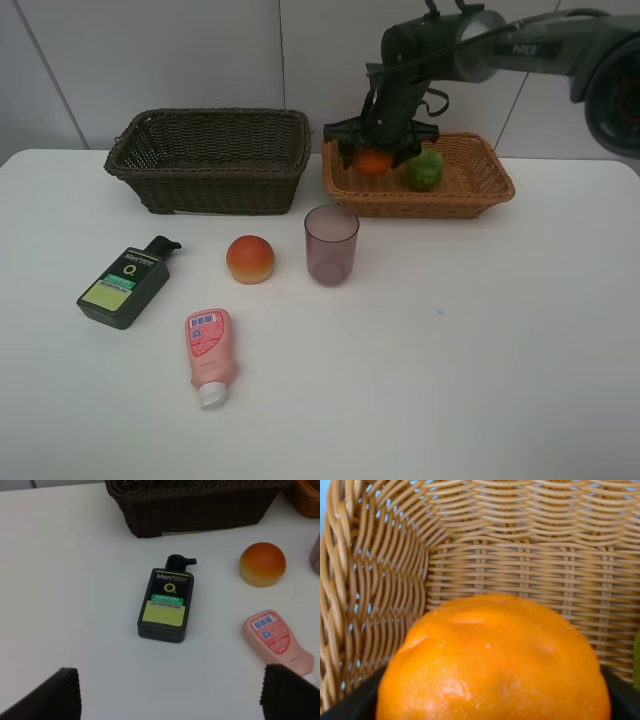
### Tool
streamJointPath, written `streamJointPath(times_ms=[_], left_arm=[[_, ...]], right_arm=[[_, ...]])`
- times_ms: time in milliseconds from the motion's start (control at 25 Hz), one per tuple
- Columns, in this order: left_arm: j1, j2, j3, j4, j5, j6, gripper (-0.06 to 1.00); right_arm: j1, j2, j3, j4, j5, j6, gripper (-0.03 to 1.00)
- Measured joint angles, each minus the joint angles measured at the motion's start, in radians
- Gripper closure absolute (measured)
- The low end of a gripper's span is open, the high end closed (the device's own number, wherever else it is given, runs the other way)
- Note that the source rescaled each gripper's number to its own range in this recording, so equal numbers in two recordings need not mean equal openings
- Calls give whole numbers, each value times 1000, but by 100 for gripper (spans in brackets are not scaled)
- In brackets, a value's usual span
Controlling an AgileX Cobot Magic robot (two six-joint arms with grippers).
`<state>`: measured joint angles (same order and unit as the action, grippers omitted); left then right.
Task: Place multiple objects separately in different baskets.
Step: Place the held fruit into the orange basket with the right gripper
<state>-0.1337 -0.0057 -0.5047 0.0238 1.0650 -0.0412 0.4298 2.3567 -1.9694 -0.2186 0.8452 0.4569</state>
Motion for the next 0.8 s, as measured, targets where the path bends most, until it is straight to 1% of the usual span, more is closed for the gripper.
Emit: streamJointPath(times_ms=[120, 160, 200, 240, 320, 360, 440, 520, 640, 800], left_arm=[[0, 0, 0, 0, 0, 0, 1], [0, 0, 0, 0, 0, 0, 1], [0, 0, 0, 0, 0, 0, 1], [0, 0, 0, 0, 0, 0, 1], [0, 0, 0, 0, 0, 0, 1], [0, 0, 0, 0, 0, 0, 1], [0, 0, 0, 0, 0, 0, 1], [0, 0, 0, 0, 0, 0, 1], [0, 0, 0, 0, 0, 0, 1], [0, 0, 0, 0, 0, 0, 1]], right_arm=[[0, 2, 6, -10, 2, 0, 69], [0, 2, 6, -14, 2, 0, 66], [0, 2, 6, -15, 2, 0, 61], [0, 1, 6, -18, 1, 0, 54], [0, -1, 6, -18, 1, 0, 35], [0, -1, 6, -22, 1, 0, 27], [0, -5, 6, -27, 0, 0, 19], [0, -17, 6, -29, -2, -1, 15], [0, -43, 6, -28, 5, -1, 14], [0, -94, 6, -24, 68, -3, 14]])
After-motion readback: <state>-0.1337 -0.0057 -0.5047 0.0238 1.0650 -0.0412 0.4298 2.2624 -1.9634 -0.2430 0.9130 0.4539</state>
